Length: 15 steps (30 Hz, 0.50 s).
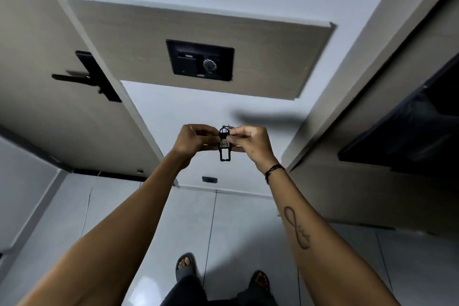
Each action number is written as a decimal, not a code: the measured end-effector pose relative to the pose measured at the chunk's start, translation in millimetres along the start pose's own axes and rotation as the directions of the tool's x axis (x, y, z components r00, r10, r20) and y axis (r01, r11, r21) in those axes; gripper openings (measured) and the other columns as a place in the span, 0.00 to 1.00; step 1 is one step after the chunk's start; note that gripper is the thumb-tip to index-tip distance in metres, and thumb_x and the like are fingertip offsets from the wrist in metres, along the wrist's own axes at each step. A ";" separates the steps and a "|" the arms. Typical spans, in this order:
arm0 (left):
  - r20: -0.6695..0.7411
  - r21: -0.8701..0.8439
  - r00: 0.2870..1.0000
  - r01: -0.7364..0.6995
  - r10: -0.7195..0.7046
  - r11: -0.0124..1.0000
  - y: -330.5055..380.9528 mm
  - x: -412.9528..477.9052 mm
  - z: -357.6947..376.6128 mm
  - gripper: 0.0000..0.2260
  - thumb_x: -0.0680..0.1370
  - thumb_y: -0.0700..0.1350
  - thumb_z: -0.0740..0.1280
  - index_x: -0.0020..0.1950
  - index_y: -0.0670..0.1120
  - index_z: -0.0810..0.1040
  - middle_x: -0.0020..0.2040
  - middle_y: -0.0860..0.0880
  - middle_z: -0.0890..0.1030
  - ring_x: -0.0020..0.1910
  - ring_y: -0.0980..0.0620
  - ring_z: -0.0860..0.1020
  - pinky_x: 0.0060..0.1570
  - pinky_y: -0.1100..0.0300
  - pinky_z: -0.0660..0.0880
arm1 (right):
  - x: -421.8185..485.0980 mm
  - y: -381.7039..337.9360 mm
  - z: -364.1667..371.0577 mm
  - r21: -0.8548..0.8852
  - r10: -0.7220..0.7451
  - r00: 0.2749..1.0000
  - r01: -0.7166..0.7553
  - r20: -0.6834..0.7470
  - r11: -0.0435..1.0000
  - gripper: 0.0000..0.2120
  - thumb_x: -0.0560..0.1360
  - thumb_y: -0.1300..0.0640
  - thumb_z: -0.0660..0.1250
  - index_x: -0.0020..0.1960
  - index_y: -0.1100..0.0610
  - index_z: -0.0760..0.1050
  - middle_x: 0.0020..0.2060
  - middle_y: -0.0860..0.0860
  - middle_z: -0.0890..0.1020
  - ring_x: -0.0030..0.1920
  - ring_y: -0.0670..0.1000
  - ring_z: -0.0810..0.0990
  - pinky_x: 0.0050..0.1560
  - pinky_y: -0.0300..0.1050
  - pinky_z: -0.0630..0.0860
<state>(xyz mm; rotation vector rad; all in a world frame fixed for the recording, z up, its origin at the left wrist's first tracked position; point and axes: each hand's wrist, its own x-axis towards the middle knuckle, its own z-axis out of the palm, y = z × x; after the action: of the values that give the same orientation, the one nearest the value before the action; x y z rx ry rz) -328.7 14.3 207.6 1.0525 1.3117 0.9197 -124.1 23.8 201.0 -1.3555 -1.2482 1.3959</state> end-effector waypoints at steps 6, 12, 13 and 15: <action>-0.006 -0.007 0.988 -0.152 0.152 0.988 55.8 -7.1 -76.1 0.10 0.73 0.28 0.76 0.43 0.43 0.88 0.37 0.47 0.88 0.34 0.50 0.86 0.42 0.59 0.86 | 12.6 -64.4 64.8 -0.035 -0.178 0.984 0.178 0.012 0.983 0.07 0.75 0.71 0.77 0.51 0.64 0.84 0.43 0.59 0.86 0.40 0.52 0.87 0.45 0.44 0.88; 0.041 0.047 0.954 -0.298 0.296 0.954 122.5 -0.9 -103.6 0.11 0.73 0.27 0.76 0.43 0.44 0.88 0.36 0.48 0.88 0.33 0.51 0.86 0.40 0.61 0.86 | 23.9 -125.4 77.0 -0.152 -0.403 0.915 0.400 0.011 0.904 0.07 0.74 0.68 0.79 0.51 0.61 0.85 0.42 0.55 0.88 0.43 0.50 0.88 0.49 0.56 0.90; 0.044 0.048 0.946 -0.324 0.322 0.945 132.8 0.9 -106.0 0.12 0.73 0.28 0.76 0.42 0.45 0.88 0.36 0.48 0.88 0.33 0.51 0.86 0.41 0.61 0.86 | 27.4 -135.6 76.5 -0.166 -0.423 0.906 0.418 0.008 0.893 0.08 0.74 0.67 0.79 0.50 0.60 0.85 0.42 0.53 0.87 0.43 0.49 0.88 0.50 0.58 0.89; 0.039 0.055 0.924 -0.383 0.382 0.922 152.1 4.4 -110.4 0.11 0.72 0.28 0.77 0.42 0.44 0.88 0.36 0.48 0.88 0.34 0.52 0.86 0.40 0.61 0.86 | 35.2 -155.4 76.2 -0.193 -0.460 0.888 0.450 -0.007 0.872 0.08 0.73 0.66 0.80 0.51 0.59 0.86 0.43 0.52 0.88 0.45 0.50 0.88 0.51 0.61 0.89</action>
<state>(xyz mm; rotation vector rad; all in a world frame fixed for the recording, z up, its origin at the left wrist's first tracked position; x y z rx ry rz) -430.6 70.8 355.2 1.3973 1.1353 1.1546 -216.2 78.6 341.4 -1.1083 -1.5720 0.9246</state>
